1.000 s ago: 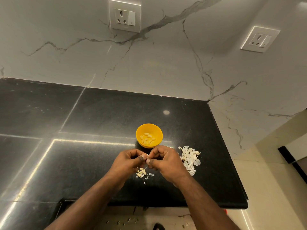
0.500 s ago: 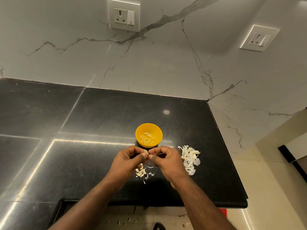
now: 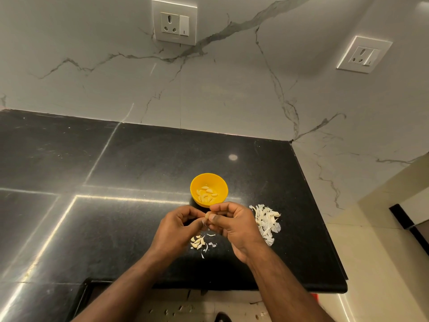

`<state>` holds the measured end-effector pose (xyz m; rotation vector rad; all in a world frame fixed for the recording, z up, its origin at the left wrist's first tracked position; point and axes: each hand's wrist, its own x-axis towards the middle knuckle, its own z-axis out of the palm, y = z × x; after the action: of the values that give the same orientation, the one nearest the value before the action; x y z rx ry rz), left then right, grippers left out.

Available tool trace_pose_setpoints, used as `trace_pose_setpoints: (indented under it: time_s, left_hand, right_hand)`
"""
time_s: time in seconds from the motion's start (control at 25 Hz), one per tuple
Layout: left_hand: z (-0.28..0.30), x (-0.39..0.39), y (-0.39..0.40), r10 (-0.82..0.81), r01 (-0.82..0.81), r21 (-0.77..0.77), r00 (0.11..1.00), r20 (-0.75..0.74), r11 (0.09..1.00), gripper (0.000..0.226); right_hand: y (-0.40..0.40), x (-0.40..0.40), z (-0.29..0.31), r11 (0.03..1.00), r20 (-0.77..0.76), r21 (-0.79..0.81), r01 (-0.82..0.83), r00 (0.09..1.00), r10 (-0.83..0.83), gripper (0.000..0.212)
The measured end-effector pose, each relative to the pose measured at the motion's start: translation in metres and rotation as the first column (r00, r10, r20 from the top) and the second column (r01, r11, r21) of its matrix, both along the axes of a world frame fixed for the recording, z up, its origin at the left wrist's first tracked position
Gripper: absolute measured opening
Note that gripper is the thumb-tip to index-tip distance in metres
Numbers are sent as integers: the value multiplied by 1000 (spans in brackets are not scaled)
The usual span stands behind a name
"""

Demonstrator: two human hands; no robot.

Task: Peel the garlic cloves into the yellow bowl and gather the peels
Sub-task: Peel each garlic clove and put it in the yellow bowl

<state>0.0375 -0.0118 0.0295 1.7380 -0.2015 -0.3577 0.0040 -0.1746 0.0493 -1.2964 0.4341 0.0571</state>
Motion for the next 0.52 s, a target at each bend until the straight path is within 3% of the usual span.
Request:
trace_pose_setpoints:
  time_s: [0.16,0.32,0.52]
  left_hand:
    - [-2,0,-1,2,-2,16,1000,4,1000,5]
    - [1,2,-4,6,-9,-86,999,-33,996,13]
    - [1,3,-4,-4,-17,-190,994,-107,982,21]
  right_hand:
    - [1,2,-1,1000,-2,19,22,1000,-22,18]
    - [-1,4,-2,1000,18,-3,12,1000,-12,20]
    - [0,3,-5,979,68,-203,-15,997,30,25]
